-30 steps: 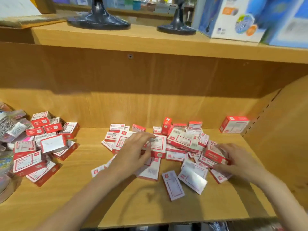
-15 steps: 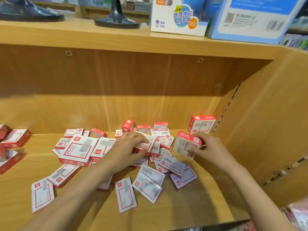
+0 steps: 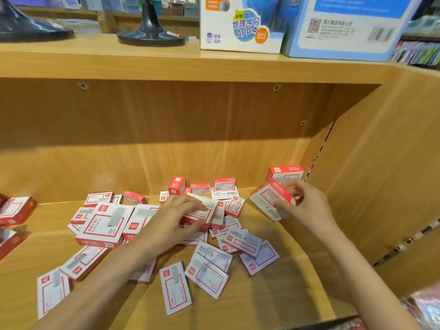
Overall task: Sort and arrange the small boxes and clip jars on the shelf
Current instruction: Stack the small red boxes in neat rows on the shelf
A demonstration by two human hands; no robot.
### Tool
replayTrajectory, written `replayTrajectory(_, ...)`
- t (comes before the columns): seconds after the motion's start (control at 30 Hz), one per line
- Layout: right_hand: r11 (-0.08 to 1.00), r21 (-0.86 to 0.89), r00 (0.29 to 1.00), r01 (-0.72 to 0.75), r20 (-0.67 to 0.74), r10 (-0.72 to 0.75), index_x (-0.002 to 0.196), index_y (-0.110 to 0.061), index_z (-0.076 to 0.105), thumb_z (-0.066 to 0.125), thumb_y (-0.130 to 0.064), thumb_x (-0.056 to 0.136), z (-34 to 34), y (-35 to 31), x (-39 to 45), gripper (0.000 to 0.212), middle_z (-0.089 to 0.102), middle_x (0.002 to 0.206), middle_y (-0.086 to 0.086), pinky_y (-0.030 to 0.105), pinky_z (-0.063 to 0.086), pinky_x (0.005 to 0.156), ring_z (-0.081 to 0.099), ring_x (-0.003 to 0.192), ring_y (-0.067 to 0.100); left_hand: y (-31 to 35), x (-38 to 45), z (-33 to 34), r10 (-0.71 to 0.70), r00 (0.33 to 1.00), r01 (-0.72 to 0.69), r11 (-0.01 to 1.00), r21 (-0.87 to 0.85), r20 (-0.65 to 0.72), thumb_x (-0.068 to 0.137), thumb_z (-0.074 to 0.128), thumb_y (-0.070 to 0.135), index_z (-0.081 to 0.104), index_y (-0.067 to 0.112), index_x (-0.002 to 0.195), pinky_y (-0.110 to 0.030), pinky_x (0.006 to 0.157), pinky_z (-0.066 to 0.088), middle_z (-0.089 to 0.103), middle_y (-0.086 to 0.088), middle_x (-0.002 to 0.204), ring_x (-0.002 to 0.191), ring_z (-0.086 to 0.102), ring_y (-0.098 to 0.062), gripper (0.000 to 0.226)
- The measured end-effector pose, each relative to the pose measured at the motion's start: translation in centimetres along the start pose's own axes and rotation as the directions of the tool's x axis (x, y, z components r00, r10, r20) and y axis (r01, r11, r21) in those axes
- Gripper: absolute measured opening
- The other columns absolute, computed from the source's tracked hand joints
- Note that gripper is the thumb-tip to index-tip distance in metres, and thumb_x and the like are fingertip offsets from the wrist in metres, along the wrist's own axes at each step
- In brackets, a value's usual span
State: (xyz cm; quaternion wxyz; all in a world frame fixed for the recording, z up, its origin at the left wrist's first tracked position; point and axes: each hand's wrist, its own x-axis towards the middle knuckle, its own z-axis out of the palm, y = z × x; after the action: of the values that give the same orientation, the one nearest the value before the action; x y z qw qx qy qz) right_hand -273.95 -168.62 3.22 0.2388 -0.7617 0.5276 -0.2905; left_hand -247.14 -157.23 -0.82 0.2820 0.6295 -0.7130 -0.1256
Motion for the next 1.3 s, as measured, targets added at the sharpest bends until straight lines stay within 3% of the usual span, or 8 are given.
replayTrajectory(0.1,0.978,-0.2,0.991,0.067,0.127,-0.042,0.105,-0.02,0.062,0.076,-0.015,0.074,-0.1,0.3,0.6,0.034,0.059,0.101,0.002,0.013,0.033,0.072,0.051,0.086,0.01,0.0,0.0,0.0,-0.002,1.0,0.002,1.0,-0.003,0.003,0.076,0.037,0.063,0.059,0.035,0.112,-0.02,0.094,0.032,0.049,0.025,0.112,0.112,0.037,0.0,0.051)
replayTrajectory(0.4,0.984,-0.175,0.97,0.044,0.242,-0.001,0.116,-0.018,0.05,0.074,-0.012,0.075,0.0,0.4,0.7,0.048,0.058,0.106,-0.001,0.021,0.041,0.083,0.051,0.097,0.01,-0.1,0.2,-0.2,-0.001,1.0,0.001,1.0,-0.01,0.009,0.076,0.04,0.062,0.059,0.035,0.11,-0.028,0.093,0.034,0.046,0.03,0.108,0.109,0.039,-0.004,0.048)
replayTrajectory(0.53,0.99,-0.139,0.971,0.029,0.237,0.005,0.111,-0.011,0.057,0.073,-0.011,0.076,-0.3,0.7,0.5,0.038,0.059,0.104,0.001,0.016,0.041,0.072,0.052,0.091,0.01,0.5,0.9,-0.7,-0.008,0.998,0.005,0.998,0.057,0.057,0.071,0.035,0.063,0.06,0.031,0.11,-0.028,0.094,0.028,0.052,0.02,0.107,0.104,0.041,-0.003,0.056)
replayTrajectory(0.63,0.985,-0.157,0.972,0.065,0.234,-0.027,0.113,-0.01,0.061,0.073,-0.009,0.077,-0.4,1.2,0.7,0.038,0.061,0.105,0.005,0.022,0.042,0.083,0.054,0.095,0.015,0.9,1.4,-0.8,0.021,0.996,-0.021,1.0,0.003,0.084,0.072,0.04,0.057,0.061,0.027,0.112,-0.03,0.095,0.036,0.055,0.014,0.108,0.105,0.046,-0.006,0.054)
replayTrajectory(0.8,0.869,-0.469,0.986,0.161,0.113,-0.122,0.125,-0.015,0.055,0.062,-0.009,0.083,-0.2,2.2,2.4,0.043,0.051,0.125,0.006,0.04,0.034,0.093,0.04,0.114,0.027,1.1,2.6,-0.5,0.001,0.992,-0.004,1.0,0.018,0.127,0.071,0.038,0.058,0.061,0.029,0.109,-0.037,0.098,0.037,0.051,0.017,0.11,0.108,0.045,-0.008,0.053)
replayTrajectory(0.93,0.792,-0.58,0.977,0.19,0.035,-0.209,0.119,-0.009,0.059,0.067,-0.004,0.077,0.4,2.4,2.1,0.043,0.053,0.118,0.015,0.047,0.04,0.084,0.043,0.109,0.037,1.0,3.1,-0.2,-0.02,0.992,0.023,0.999,-0.023,0.128,0.07,0.041,0.059,0.062,0.031,0.106,-0.041,0.097,0.037,0.052,0.016,0.109,0.108,0.046,-0.01,0.05)
replayTrajectory(1.17,0.856,-0.482,0.983,0.184,0.113,-0.148,0.124,-0.013,0.055,0.064,-0.01,0.082,-0.1,1.9,3.1,0.043,0.055,0.125,0.005,0.035,0.034,0.091,0.04,0.113,0.025,1.0,3.4,-0.2,-0.024,0.99,0.023,1.0,0.005,0.141,0.068,0.037,0.063,0.061,0.032,0.107,-0.042,0.1,0.035,0.05,0.018,0.109,0.106,0.044,-0.006,0.056)
replayTrajectory(1.3,0.941,-0.274,0.971,0.198,0.185,-0.151,0.113,-0.015,0.061,0.072,-0.01,0.076,0.0,0.7,2.9,0.039,0.063,0.11,0.003,0.018,0.029,0.076,0.044,0.095,0.011,3.1,5.3,0.2,-0.004,0.987,-0.005,0.998,0.055,0.161,0.078,0.056,0.056,0.057,0.026,0.117,-0.039,0.103,0.032,0.056,0.008,0.118,0.113,0.047,-0.011,0.048)
